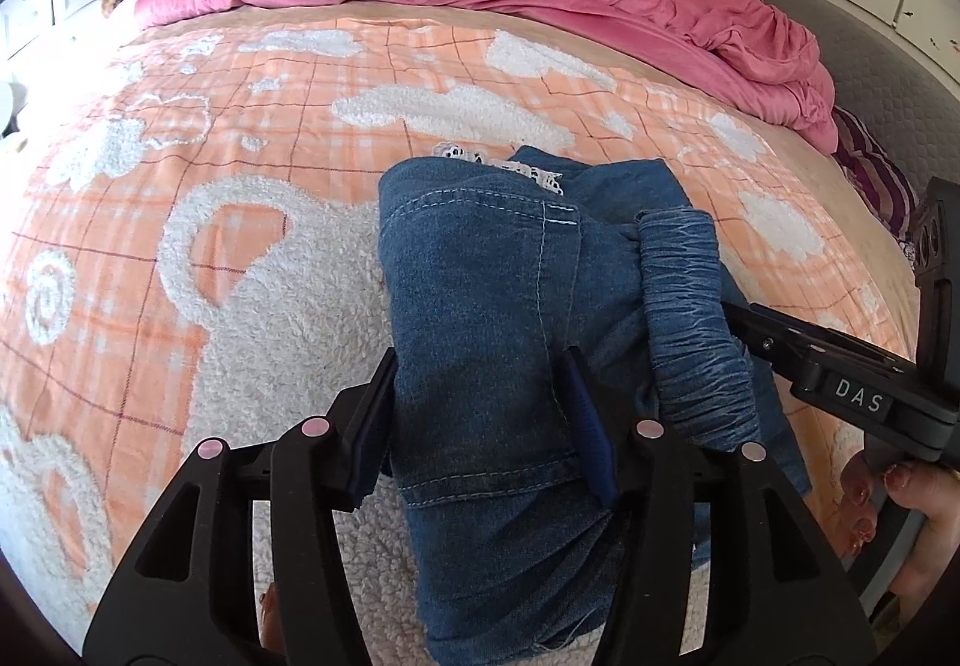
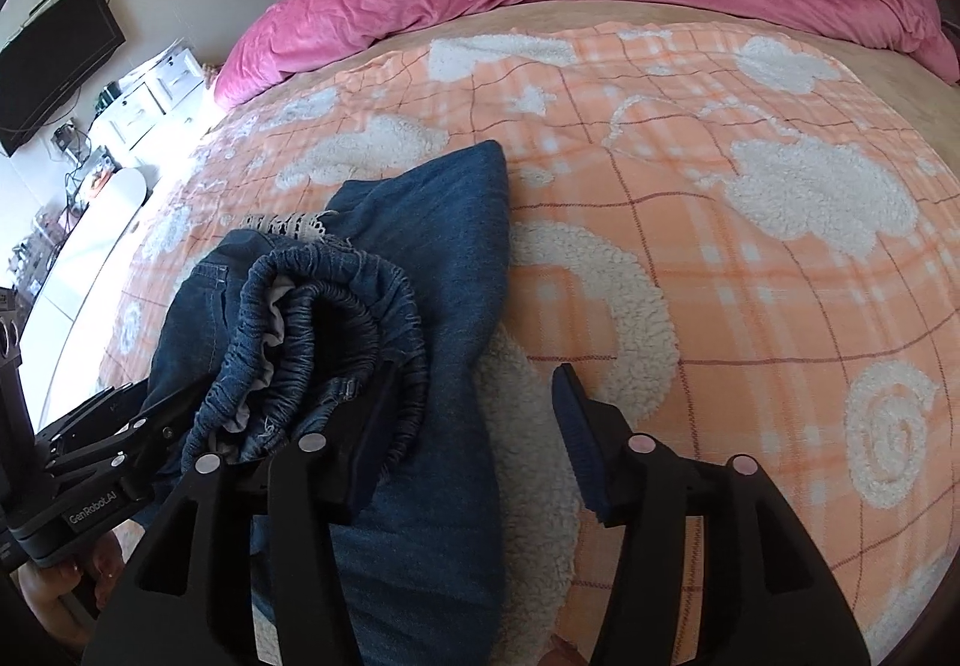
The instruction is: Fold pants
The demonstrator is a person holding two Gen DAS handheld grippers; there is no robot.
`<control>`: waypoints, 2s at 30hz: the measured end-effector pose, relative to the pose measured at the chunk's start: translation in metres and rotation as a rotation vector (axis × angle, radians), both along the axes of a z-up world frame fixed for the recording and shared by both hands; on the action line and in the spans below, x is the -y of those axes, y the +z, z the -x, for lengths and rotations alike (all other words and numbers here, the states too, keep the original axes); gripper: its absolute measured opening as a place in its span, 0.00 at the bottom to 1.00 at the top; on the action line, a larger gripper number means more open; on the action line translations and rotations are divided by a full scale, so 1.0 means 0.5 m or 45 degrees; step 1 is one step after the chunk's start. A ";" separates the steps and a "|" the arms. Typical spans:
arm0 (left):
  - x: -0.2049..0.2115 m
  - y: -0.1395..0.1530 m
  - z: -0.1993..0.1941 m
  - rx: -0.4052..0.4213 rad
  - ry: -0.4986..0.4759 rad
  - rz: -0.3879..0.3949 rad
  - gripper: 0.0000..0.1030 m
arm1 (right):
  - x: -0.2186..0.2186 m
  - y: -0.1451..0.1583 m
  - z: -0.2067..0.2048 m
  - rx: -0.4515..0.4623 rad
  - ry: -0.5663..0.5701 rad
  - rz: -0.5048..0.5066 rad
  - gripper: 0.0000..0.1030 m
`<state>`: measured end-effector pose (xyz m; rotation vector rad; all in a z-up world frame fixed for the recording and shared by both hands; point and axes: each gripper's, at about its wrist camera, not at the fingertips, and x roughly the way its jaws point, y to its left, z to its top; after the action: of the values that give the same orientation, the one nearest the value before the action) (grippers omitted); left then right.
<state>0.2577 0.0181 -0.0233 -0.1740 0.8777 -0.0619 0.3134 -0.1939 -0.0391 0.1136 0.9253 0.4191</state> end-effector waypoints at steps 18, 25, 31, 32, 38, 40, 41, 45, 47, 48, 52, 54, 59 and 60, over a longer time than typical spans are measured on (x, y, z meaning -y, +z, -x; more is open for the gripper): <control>0.002 0.017 0.033 0.026 -0.007 -0.013 0.59 | 0.052 0.049 0.046 0.112 -0.073 -0.017 0.60; 0.006 0.038 0.072 0.068 -0.014 -0.061 0.72 | 0.056 0.079 0.081 0.201 -0.078 0.025 0.76; 0.004 0.067 0.108 0.122 -0.021 -0.052 0.78 | 0.062 0.104 0.131 0.249 -0.067 -0.006 0.82; 0.005 0.070 0.114 0.127 -0.024 -0.053 0.78 | 0.061 0.111 0.141 0.273 -0.069 0.008 0.83; 0.014 0.094 0.158 0.173 -0.045 -0.072 0.84 | 0.064 0.151 0.198 0.417 -0.074 0.064 0.91; 0.017 0.104 0.175 0.193 -0.048 -0.069 0.86 | 0.065 0.163 0.221 0.456 -0.079 0.069 0.92; 0.017 0.108 0.181 0.201 -0.046 -0.071 0.87 | 0.065 0.167 0.231 0.471 -0.080 0.066 0.93; 0.011 0.124 0.220 0.251 -0.035 -0.024 0.91 | 0.068 0.179 0.273 0.513 -0.080 0.041 0.95; 0.010 0.128 0.241 0.271 -0.028 -0.017 0.91 | 0.069 0.182 0.290 0.529 -0.082 0.024 0.95; 0.011 0.130 0.253 0.280 -0.028 -0.018 0.91 | 0.070 0.183 0.298 0.534 -0.074 0.012 0.95; 0.018 0.133 0.287 0.298 -0.029 -0.052 0.91 | 0.066 0.187 0.329 0.576 -0.077 0.024 0.95; 0.018 0.136 0.302 0.312 -0.022 -0.061 0.91 | 0.065 0.188 0.342 0.597 -0.082 0.040 0.95; 0.016 0.136 0.336 0.339 0.003 -0.091 0.91 | 0.067 0.186 0.372 0.618 -0.080 0.053 0.95; 0.018 0.135 0.343 0.345 0.008 -0.110 0.91 | 0.066 0.184 0.377 0.620 -0.081 0.057 0.95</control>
<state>0.0861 0.0091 0.0439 -0.0851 0.6079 -0.0406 0.1248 -0.2270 0.0527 -0.0022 0.4499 0.3447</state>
